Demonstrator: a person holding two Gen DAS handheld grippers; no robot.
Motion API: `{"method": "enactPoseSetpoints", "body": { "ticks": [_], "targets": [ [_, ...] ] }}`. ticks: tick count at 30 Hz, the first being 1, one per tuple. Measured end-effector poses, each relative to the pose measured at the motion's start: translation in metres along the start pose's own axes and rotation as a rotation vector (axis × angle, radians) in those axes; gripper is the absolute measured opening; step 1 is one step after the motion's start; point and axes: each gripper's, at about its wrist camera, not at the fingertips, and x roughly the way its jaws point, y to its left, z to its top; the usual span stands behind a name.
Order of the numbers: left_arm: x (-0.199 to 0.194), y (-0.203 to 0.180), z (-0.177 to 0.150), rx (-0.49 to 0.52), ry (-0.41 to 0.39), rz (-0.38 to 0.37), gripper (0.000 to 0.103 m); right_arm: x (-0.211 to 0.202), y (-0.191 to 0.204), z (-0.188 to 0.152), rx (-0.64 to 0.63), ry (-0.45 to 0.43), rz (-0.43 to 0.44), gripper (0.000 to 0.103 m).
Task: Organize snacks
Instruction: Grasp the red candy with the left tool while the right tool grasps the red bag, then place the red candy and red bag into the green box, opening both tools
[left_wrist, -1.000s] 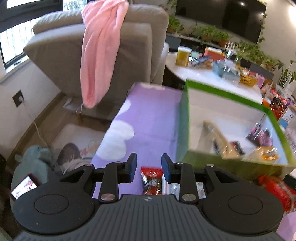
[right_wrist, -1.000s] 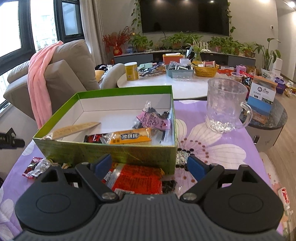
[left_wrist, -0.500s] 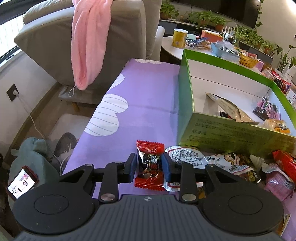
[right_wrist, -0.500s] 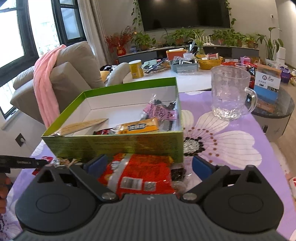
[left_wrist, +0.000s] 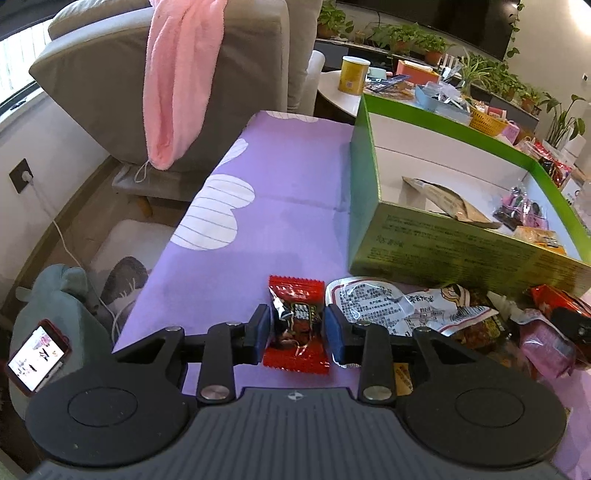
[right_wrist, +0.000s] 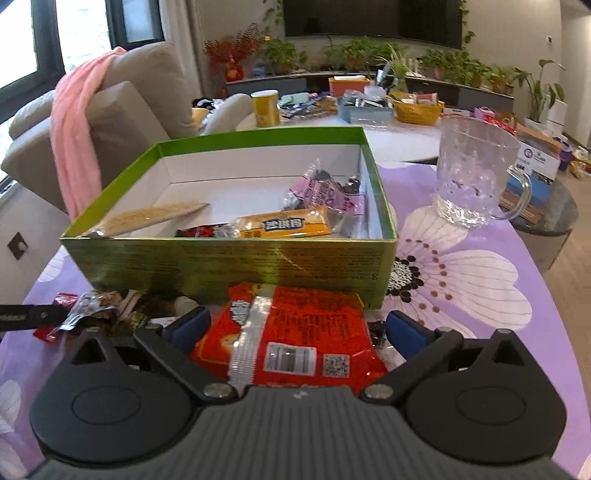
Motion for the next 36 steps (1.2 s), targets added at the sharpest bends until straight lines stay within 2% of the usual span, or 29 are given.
{"method": "enactPoseSetpoints", "body": {
  "ticks": [3,10,14,18,27,36],
  "targets": [
    [0.000,0.001,-0.004,0.005,-0.006,-0.005,0.031,-0.002,-0.002,0.001,-0.004,0.010,0.053,0.060],
    [-0.003,-0.002,-0.012,0.068,-0.032,-0.016,0.030,-0.013,0.002,-0.002,-0.049,-0.006,0.043,0.060],
    [-0.009,0.002,-0.013,0.041,-0.014,-0.068,0.027,-0.026,0.003,-0.004,-0.056,-0.026,0.058,0.060],
    [-0.020,0.000,-0.018,0.052,-0.036,-0.075,0.027,-0.040,0.004,-0.005,-0.066,-0.056,0.073,0.060],
    [-0.062,-0.010,-0.010,0.087,-0.142,-0.109,0.027,-0.062,0.007,-0.002,-0.054,-0.127,0.087,0.060],
    [-0.083,-0.048,0.017,0.180,-0.240,-0.154,0.027,-0.073,0.013,0.019,-0.069,-0.200,0.091,0.060]
  ]
}}
